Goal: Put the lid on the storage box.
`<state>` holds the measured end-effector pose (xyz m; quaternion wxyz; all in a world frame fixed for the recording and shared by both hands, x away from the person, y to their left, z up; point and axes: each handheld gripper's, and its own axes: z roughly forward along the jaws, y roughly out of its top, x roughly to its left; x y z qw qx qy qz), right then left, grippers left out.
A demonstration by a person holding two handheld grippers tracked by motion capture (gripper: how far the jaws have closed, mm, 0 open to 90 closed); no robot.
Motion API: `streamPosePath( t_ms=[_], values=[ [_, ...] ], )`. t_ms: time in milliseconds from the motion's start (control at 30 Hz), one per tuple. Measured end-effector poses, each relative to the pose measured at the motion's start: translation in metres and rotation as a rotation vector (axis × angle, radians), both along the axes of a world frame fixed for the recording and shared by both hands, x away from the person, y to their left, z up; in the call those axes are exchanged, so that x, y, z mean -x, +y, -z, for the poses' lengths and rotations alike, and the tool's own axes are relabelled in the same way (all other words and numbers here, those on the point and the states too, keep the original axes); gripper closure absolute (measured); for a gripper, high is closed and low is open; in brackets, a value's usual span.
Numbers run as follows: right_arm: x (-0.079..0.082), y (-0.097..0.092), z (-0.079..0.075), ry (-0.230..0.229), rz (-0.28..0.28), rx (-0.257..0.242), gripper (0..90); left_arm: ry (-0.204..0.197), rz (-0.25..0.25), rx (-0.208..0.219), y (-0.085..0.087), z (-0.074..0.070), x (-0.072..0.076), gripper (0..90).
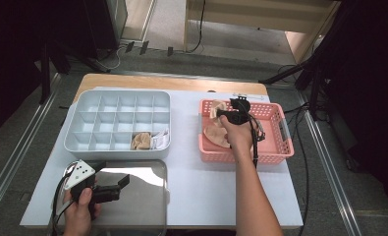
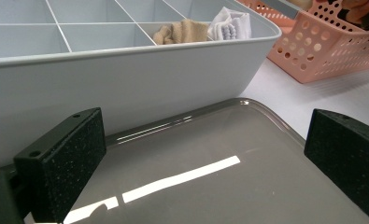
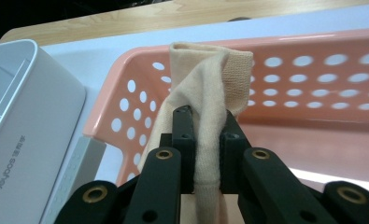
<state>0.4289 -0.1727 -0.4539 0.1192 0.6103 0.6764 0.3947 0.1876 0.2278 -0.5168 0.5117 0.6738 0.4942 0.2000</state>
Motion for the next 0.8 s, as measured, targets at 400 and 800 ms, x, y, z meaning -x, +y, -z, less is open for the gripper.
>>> streamPosePath(
  t_ms=[400,800],
  values=[
    [0.036,-0.013,-0.016,-0.081,0.009,0.0,82.4,-0.006,-0.001,-0.005,-0.001,-0.001,0.001,0.0],
    [0.087,-0.027,0.0,-0.201,-0.021,-0.001,82.3,0.005,0.018,-0.017,-0.008,0.0,0.002,0.0]
  ],
)
